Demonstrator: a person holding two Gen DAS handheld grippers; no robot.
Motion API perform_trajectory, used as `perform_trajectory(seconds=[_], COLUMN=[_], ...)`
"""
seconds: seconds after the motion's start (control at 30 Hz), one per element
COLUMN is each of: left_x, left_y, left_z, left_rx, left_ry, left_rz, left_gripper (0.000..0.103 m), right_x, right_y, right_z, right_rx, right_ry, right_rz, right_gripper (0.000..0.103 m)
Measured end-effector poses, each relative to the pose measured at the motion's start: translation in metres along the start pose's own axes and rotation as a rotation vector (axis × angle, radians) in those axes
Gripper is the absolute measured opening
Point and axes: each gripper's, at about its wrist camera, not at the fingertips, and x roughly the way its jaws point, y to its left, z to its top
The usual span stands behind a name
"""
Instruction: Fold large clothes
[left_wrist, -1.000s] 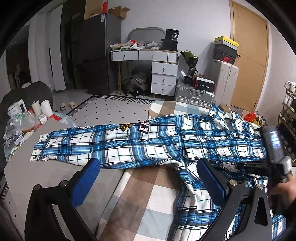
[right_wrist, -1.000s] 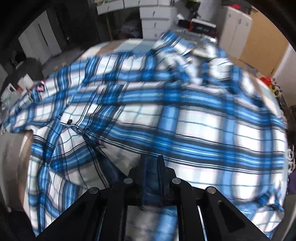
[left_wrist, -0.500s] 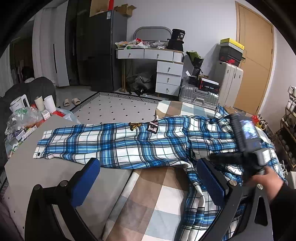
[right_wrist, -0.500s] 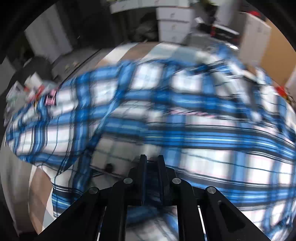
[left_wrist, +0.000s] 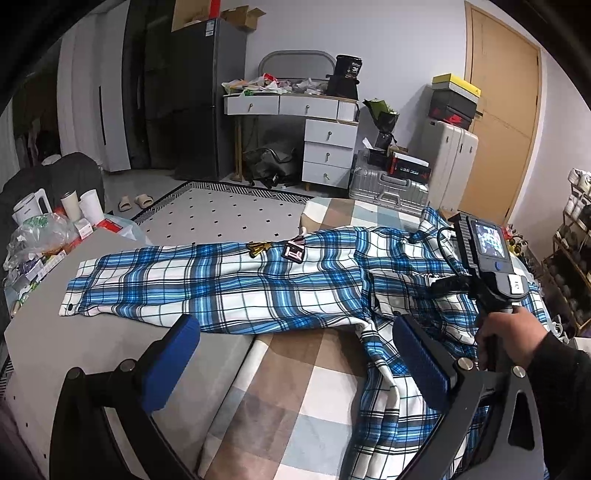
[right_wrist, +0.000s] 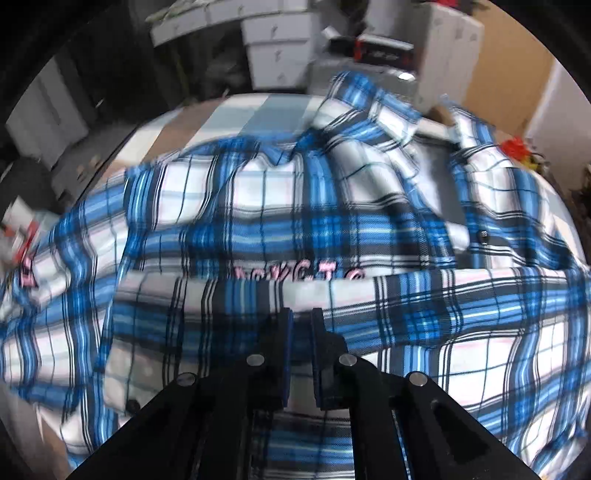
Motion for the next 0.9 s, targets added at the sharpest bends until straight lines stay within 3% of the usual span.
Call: perform_trajectory(seconds=[0.1,0.27,0.3,0.37,0.4,0.43,0.57,0.63,0.7,0.9], left_x=[0.0,0.005,0.006,0.006,0.006,0.005,-0.002,-0.007,-0.016,-0.024], left_y=[-0.002,0.001,0.003,0.005,0.008,0.008,0.026,0.037,0.063,0.174], left_z=[0.002,0.0,0.0,-0.001,-0.002,-0.003,-0.005,-0.003,0.003,0.009], left_rx=[0.002,-0.006,-0.011,-0.022,-0.03,-0.036,-0.084,-0.109,-0.142,-0.356], left_ry=[-0.016,-0.001,0.002,0.006,0.005,0.003,0.005,0.018,0.004,0.034], left_rz=[0.016,0.028,0.034,0.048,0.057,0.063,0.105,0.074,0.091,0.155], left_gripper=[0.102,0.102,0.102,0.102,0.102,0.102,0.102,0.102,0.102,0.102], right_x=[-0.015,-0.101,-0.116,-0.158,-0.178,-0.194,-0.247,-0.26,-0.27,-0.265], right_y=[-0.017,-0.041,-0.038,-0.039,-0.036,-0.034,-0.017,-0.012,-0.012,-0.005], right_z=[-0.015,-0.081,-0.092,-0.129,-0.145,-0.149,-0.186,-0.207,-0.226,-0.238], right_rx=[0.076,0.181,0.193,0.229,0.24,0.241,0.158,0.116,0.11,0.12], right_ry=[-0.002,-0.207,-0.242,-0.323,-0.366,-0.397,-0.51,-0.559,-0.593,-0.514], right_rz=[0.172,0.304,0.324,0.38,0.392,0.392,0.408,0.398,0.4,0.476], right_gripper=[0.011,0.014,0.02,0.041,0.062,0.071,0.076,0.091,0.095,0.095])
